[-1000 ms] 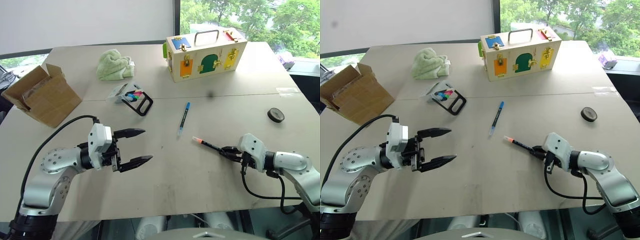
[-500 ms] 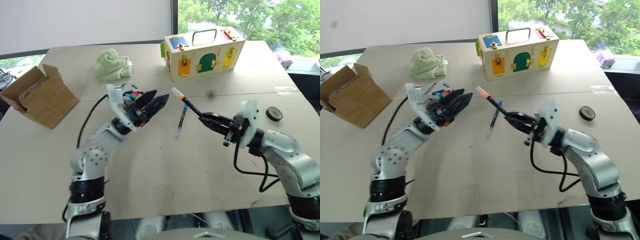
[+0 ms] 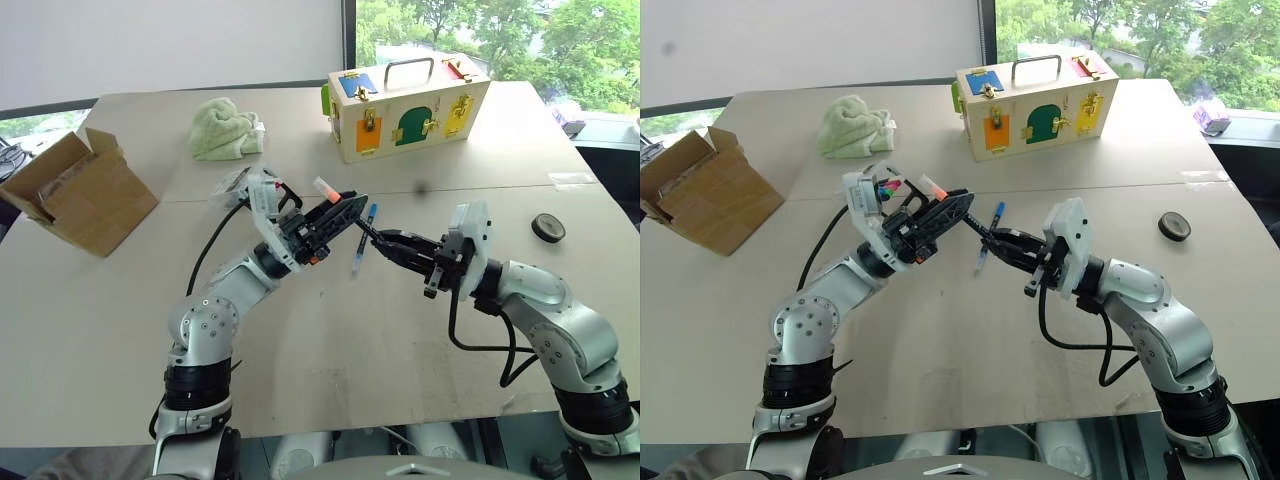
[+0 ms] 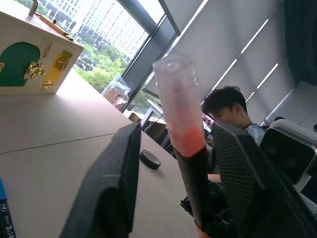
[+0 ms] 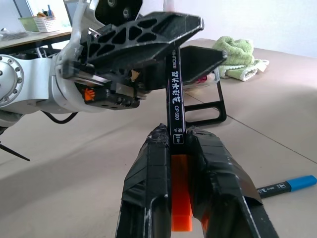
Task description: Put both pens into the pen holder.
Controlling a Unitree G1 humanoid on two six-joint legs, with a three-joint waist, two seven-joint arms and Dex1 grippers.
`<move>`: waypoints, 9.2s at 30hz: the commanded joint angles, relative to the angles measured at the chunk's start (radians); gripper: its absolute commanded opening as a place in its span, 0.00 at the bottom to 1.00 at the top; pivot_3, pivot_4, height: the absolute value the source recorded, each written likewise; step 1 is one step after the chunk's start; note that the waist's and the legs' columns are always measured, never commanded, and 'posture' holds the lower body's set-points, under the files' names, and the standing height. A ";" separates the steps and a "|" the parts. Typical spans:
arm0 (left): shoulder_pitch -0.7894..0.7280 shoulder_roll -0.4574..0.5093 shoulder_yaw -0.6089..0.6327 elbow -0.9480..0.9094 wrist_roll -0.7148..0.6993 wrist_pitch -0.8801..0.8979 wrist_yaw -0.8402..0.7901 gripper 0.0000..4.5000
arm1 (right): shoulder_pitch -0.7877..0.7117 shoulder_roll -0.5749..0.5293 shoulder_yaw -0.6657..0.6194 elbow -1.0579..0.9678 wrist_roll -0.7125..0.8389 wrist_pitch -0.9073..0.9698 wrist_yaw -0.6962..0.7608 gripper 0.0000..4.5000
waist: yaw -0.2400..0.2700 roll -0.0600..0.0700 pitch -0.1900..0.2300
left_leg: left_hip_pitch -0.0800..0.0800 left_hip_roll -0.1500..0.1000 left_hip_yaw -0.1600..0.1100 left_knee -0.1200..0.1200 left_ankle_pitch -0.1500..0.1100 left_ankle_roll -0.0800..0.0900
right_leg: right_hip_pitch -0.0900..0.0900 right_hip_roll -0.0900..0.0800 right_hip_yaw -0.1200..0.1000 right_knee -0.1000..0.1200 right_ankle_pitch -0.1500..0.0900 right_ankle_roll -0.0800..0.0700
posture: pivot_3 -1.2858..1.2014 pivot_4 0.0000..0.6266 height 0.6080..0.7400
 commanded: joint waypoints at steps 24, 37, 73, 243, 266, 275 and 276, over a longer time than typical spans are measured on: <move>-0.068 0.270 -0.332 0.013 1.679 -0.852 0.493 0.00 | 0.103 -0.289 -0.466 0.162 0.179 -0.119 0.245 0.76 | 0.006 0.001 0.001 | -0.001 0.000 0.003 -0.005 -0.003 0.005 | -0.001 0.000 0.003 -0.004 0.000 0.000 | 0.52 0.24 1.00; -0.036 0.198 -0.246 0.043 1.639 -0.689 0.433 0.00 | 0.061 -0.287 -0.414 0.191 0.199 -0.103 0.291 0.76 | 0.018 0.000 0.001 | -0.003 0.000 0.003 -0.004 -0.003 0.005 | -0.002 0.000 0.002 -0.003 0.000 0.000 | 0.52 0.24 1.00; -0.028 0.205 -0.279 0.117 1.611 -0.752 0.355 0.00 | 0.107 -0.266 -0.416 0.175 0.190 -0.132 0.259 0.76 | 0.027 0.000 0.001 | -0.003 0.000 0.003 -0.003 -0.002 0.003 | -0.003 0.000 0.002 -0.001 0.000 0.000 | 0.52 0.24 1.00; -0.085 0.194 -0.300 0.163 1.584 -0.748 0.457 0.00 | -0.165 -0.244 -0.298 0.195 0.180 -0.001 0.284 0.77 | 0.005 -0.002 0.001 | -0.009 0.001 0.010 -0.005 -0.001 0.002 | -0.014 0.001 0.009 0.003 0.000 0.000 | 0.52 0.24 1.00; -0.084 0.244 -0.256 0.252 1.649 -0.784 0.536 0.00 | -0.160 -0.248 -0.282 0.207 0.163 -0.018 0.280 0.77 | 0.004 -0.002 0.001 | -0.010 0.001 0.009 -0.004 0.001 -0.001 | -0.015 0.001 0.009 0.004 0.000 0.000 | 0.52 0.24 1.00; -0.130 0.268 -0.246 0.378 1.613 -0.811 0.539 0.00 | -0.160 -0.245 -0.277 0.203 0.162 -0.017 0.277 0.77 | 0.005 -0.002 0.001 | -0.011 0.001 0.009 -0.003 0.001 -0.001 | -0.016 0.001 0.008 0.004 0.000 0.000 | 0.52 0.24 1.00; -0.135 0.264 -0.248 0.389 1.605 -0.816 0.537 0.00 | -0.160 -0.244 -0.276 0.202 0.162 -0.017 0.276 0.77 | 0.005 -0.002 0.001 | -0.012 0.001 0.009 -0.003 0.001 -0.001 | -0.016 0.001 0.008 0.004 0.000 0.000 | 0.52 0.24 1.00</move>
